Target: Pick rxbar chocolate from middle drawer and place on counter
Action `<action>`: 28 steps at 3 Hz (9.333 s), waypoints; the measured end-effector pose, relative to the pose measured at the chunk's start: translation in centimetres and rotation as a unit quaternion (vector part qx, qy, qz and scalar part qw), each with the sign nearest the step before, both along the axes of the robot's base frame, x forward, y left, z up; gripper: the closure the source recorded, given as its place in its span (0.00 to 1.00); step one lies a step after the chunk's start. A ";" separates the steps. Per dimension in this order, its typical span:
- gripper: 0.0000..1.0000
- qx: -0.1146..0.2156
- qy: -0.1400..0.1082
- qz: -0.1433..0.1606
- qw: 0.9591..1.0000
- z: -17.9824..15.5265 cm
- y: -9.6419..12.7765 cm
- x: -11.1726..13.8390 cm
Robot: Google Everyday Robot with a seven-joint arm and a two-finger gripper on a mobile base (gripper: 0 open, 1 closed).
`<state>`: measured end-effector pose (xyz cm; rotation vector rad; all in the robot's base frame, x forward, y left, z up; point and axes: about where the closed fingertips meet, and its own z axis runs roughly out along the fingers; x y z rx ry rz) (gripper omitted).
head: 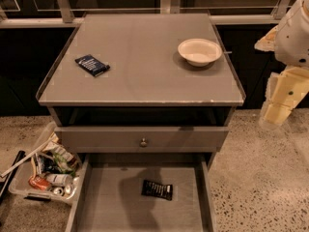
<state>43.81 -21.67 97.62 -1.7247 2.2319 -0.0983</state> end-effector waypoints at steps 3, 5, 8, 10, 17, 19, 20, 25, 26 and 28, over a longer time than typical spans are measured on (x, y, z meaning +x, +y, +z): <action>0.00 0.020 -0.003 0.011 1.000 -2.6 1.1 -0.8; 0.00 0.095 0.014 0.044 0.994 -11.0 3.8 -2.6; 0.00 0.168 0.011 0.065 0.984 -19.9 7.1 -3.6; 0.00 0.223 0.059 0.051 0.972 -26.6 11.2 -3.8; 0.00 0.291 -0.013 0.087 0.953 -46.5 14.7 2.1; 0.00 0.303 -0.008 0.113 0.946 -53.6 14.8 3.6; 0.00 0.320 0.011 0.098 0.942 -57.8 14.9 4.3; 0.66 0.348 0.028 0.084 0.933 -62.3 17.1 5.8; 0.89 0.348 0.028 0.084 0.933 -62.3 17.1 5.8; 1.00 0.348 0.028 0.084 0.933 -62.3 17.1 5.8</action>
Offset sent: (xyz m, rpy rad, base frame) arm -0.0025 0.0043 -0.0167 0.0326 0.0234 0.0096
